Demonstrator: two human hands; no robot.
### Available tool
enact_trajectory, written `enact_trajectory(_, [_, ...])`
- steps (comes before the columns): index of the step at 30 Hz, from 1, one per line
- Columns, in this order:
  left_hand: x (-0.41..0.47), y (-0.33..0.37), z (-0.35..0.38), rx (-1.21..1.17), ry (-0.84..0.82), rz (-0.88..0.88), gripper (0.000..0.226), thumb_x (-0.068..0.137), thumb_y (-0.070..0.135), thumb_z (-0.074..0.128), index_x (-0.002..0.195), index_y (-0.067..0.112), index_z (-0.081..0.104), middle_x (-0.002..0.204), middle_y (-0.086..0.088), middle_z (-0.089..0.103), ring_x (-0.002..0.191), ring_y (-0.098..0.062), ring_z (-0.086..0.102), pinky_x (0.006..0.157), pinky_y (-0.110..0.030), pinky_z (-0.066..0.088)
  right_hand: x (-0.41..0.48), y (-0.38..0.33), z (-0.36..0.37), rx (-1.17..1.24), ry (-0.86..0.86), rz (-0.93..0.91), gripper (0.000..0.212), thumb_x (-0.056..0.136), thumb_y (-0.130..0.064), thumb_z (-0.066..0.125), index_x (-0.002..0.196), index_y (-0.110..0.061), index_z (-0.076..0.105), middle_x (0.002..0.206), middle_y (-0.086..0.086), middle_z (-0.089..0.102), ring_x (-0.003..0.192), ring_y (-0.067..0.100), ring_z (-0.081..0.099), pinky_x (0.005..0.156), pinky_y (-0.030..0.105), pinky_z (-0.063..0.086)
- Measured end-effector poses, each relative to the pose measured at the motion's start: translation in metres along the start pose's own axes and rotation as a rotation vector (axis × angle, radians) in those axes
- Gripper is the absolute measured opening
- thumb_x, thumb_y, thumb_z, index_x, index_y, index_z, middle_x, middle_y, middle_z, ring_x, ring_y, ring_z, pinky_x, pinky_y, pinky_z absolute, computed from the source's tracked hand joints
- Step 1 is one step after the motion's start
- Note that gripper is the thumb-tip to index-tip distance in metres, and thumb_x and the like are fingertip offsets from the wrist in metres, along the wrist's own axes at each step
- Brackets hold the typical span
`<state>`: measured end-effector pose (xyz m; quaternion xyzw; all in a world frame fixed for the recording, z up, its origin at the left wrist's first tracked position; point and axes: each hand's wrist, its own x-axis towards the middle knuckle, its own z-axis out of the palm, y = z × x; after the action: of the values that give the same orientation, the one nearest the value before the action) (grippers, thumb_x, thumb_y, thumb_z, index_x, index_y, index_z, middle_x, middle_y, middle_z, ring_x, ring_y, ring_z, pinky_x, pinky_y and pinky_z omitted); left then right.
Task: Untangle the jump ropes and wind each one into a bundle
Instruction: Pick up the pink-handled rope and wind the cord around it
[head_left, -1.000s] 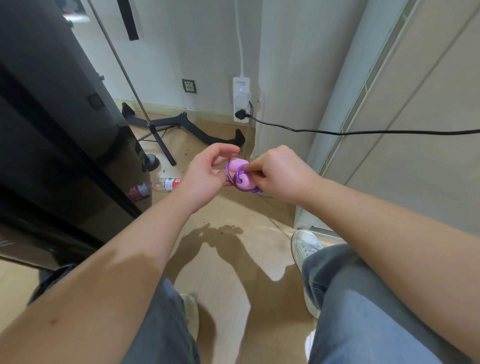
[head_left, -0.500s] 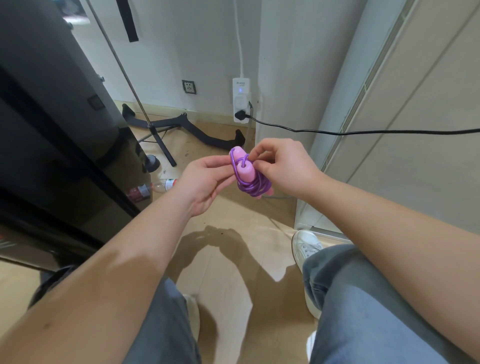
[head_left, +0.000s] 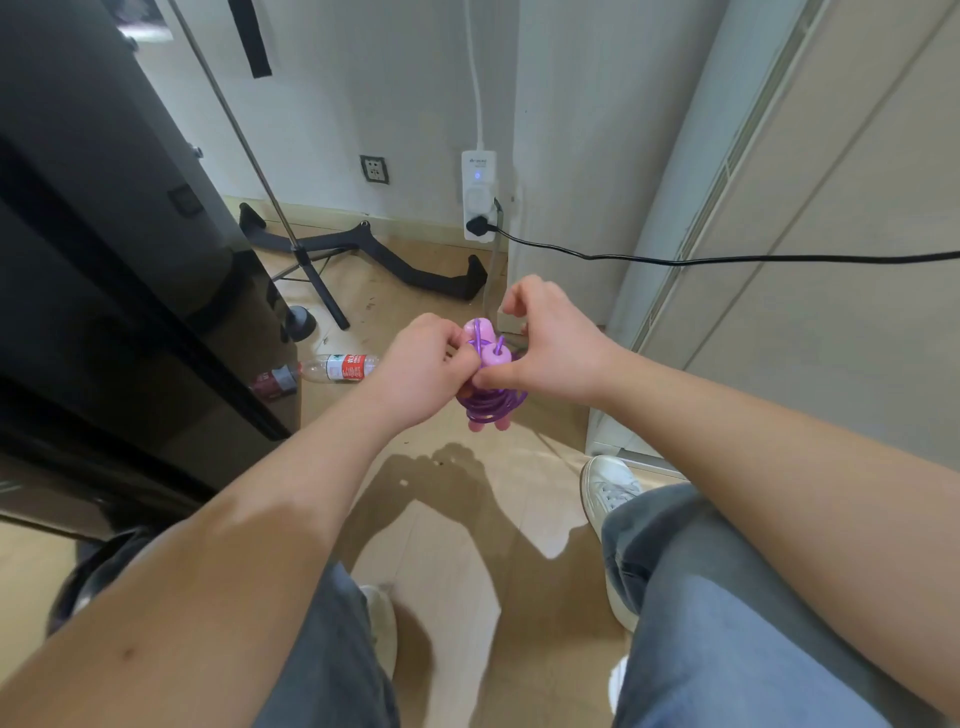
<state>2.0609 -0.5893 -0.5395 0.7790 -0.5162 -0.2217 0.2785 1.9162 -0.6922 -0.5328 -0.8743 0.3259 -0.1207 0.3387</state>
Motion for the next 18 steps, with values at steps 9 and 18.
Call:
enact_trajectory(9, [0.001, 0.006, 0.006, -0.612, -0.201, -0.276, 0.028, 0.094, 0.016, 0.047, 0.100, 0.000, 0.069, 0.100, -0.010, 0.067, 0.089, -0.015, 0.061, 0.072, -0.029, 0.058, -0.003, -0.001, -0.002, -0.073, -0.106, -0.176, 0.048, 0.069, -0.027, 0.073, 0.114, -0.032, 0.058, 0.108, -0.007, 0.058, 0.090, 0.016, 0.065, 0.077, 0.041, 0.059])
enact_trajectory(18, [0.001, 0.003, 0.012, -0.534, -0.075, -0.184, 0.020, 0.092, 0.022, 0.057, 0.081, 0.008, 0.066, 0.101, 0.000, 0.058, 0.082, -0.014, 0.059, 0.093, -0.042, 0.056, 0.010, 0.035, -0.009, -0.337, -0.110, -0.089, 0.048, 0.075, -0.032, 0.070, 0.121, -0.027, 0.056, 0.107, -0.005, 0.055, 0.098, 0.021, 0.056, 0.086, 0.036, 0.049])
